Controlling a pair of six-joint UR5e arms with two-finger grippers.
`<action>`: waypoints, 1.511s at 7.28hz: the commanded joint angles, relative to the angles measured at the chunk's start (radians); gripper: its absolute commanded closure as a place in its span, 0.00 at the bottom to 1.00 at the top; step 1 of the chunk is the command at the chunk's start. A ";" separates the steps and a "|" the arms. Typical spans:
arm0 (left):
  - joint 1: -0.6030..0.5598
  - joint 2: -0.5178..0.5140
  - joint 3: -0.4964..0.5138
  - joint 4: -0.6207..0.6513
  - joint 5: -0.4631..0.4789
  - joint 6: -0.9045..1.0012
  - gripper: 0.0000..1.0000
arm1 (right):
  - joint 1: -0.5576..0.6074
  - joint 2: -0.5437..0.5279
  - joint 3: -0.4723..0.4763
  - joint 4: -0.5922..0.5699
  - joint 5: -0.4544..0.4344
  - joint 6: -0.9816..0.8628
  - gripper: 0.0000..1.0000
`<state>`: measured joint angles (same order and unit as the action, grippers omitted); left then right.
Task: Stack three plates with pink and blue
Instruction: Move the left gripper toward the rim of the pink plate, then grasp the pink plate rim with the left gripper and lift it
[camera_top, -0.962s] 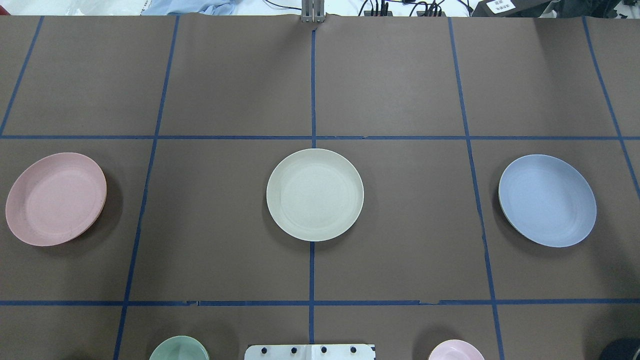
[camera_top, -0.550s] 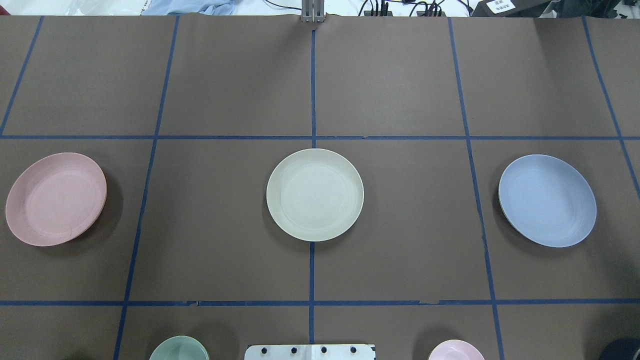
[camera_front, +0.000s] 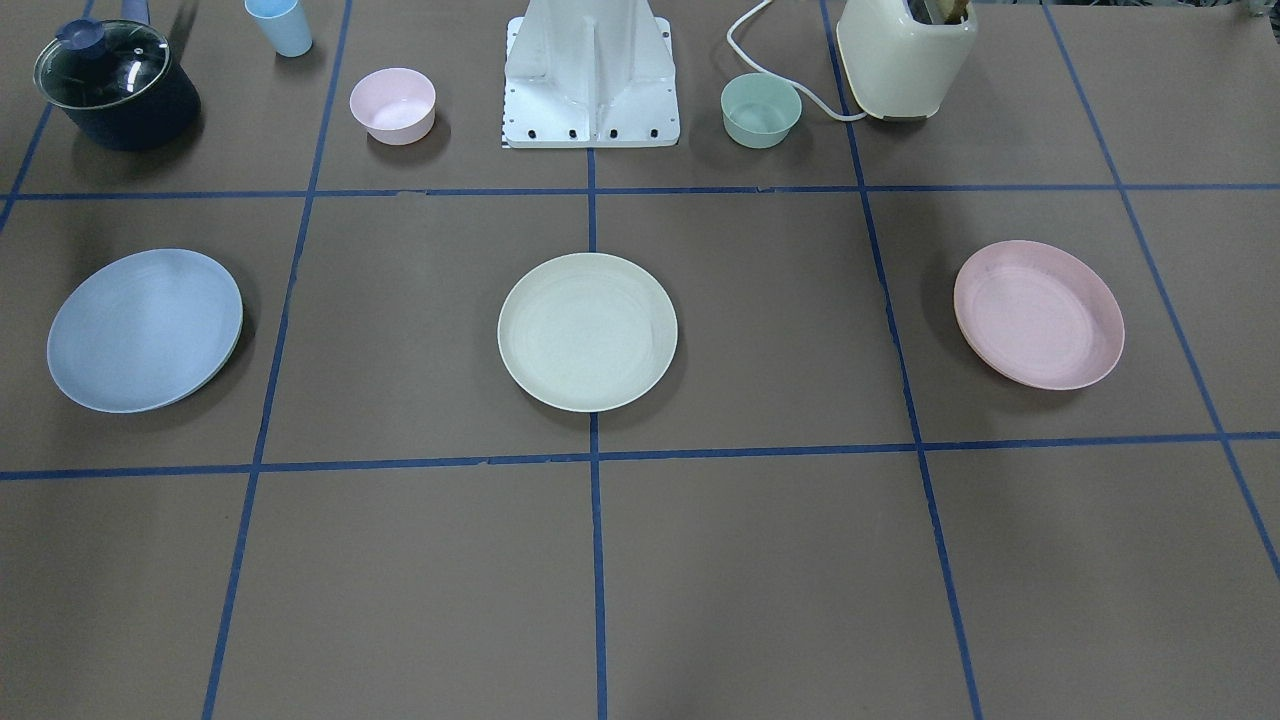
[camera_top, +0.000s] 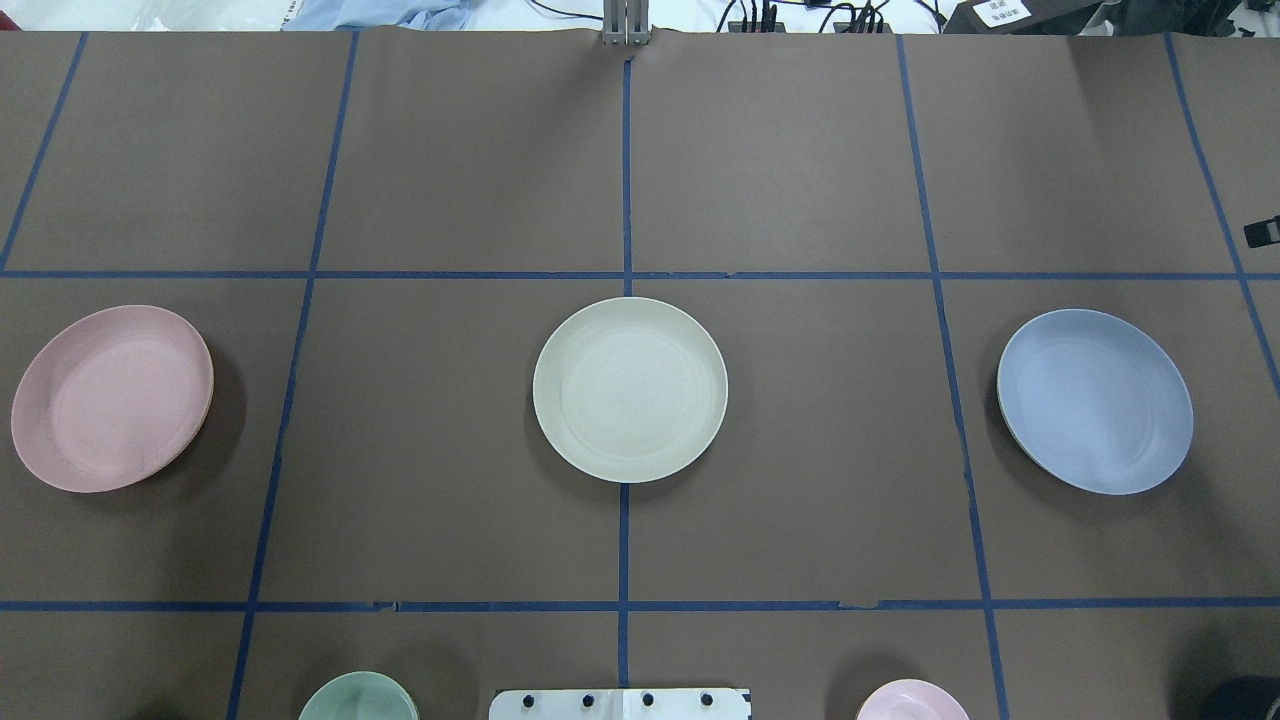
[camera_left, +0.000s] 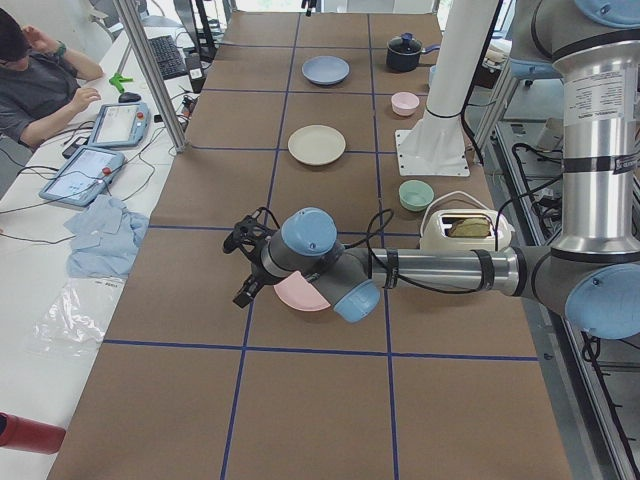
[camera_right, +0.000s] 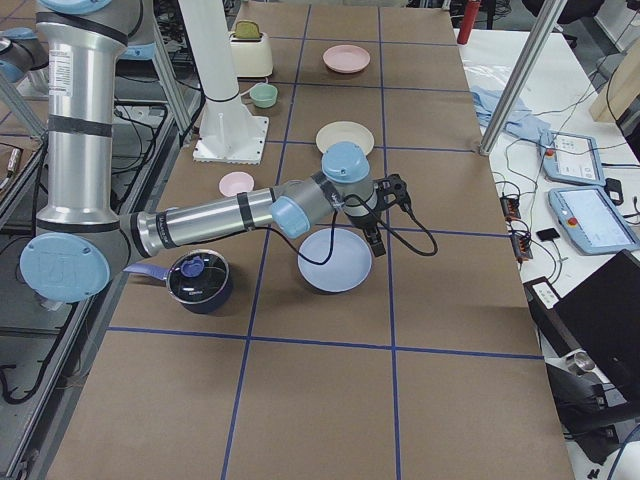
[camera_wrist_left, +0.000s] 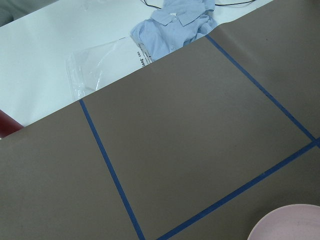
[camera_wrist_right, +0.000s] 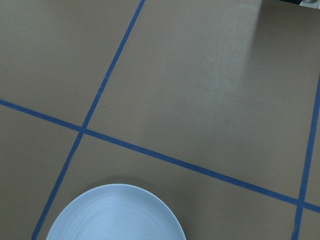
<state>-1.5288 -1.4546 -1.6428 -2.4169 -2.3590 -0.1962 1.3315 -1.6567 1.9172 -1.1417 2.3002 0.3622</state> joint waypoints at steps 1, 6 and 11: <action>0.129 0.071 0.059 -0.215 0.051 -0.270 0.00 | -0.035 -0.001 0.000 0.025 -0.025 0.057 0.00; 0.562 0.074 0.286 -0.625 0.459 -0.719 0.04 | -0.035 -0.011 0.000 0.033 -0.024 0.057 0.00; 0.647 0.086 0.282 -0.675 0.485 -0.776 1.00 | -0.034 -0.012 0.000 0.033 -0.022 0.058 0.00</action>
<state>-0.8835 -1.3747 -1.3564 -3.0701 -1.8679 -0.9715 1.2970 -1.6689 1.9175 -1.1091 2.2774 0.4203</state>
